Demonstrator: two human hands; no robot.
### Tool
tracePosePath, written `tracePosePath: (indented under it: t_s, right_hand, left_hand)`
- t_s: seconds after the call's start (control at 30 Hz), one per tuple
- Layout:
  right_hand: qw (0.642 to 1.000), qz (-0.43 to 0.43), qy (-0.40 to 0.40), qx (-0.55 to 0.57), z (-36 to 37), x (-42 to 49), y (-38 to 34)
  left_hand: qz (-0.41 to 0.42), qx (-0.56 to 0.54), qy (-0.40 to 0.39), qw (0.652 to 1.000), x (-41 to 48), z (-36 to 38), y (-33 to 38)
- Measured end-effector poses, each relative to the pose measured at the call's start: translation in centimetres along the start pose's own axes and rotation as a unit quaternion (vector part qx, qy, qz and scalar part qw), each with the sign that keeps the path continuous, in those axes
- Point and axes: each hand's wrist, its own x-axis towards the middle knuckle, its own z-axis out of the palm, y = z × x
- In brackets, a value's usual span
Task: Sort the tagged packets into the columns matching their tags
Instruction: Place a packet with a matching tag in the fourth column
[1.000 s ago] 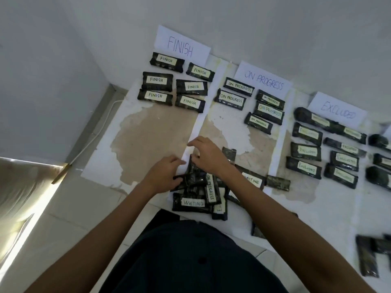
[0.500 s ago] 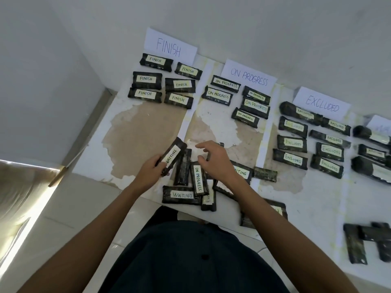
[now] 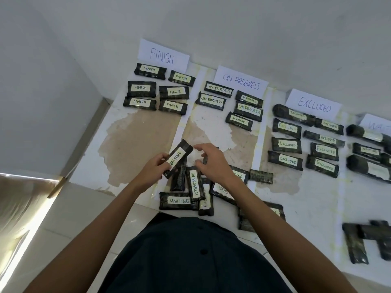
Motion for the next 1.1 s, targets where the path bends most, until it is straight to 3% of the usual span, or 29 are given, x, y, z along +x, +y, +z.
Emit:
tracePosePath:
  t_s: [0.4,0.63,1.1]
  right_hand:
    - [0.988,-0.008,0.048,-0.144,-3.0,-1.9,3.1]
    - [0.982,0.028,0.103,-0.153,-4.1,-5.8,6.8]
    - [0.969,0.098,0.179,-0.138,-11.5,-18.1,18.2]
  left_hand:
    - [0.089,0.151,-0.087,0.981,3.7,1.9,4.3]
    - [0.123,0.210,-0.128,0.962,3.3,7.1,5.5]
    - [0.191,0.257,-0.093,0.943,2.4,23.4,6.4]
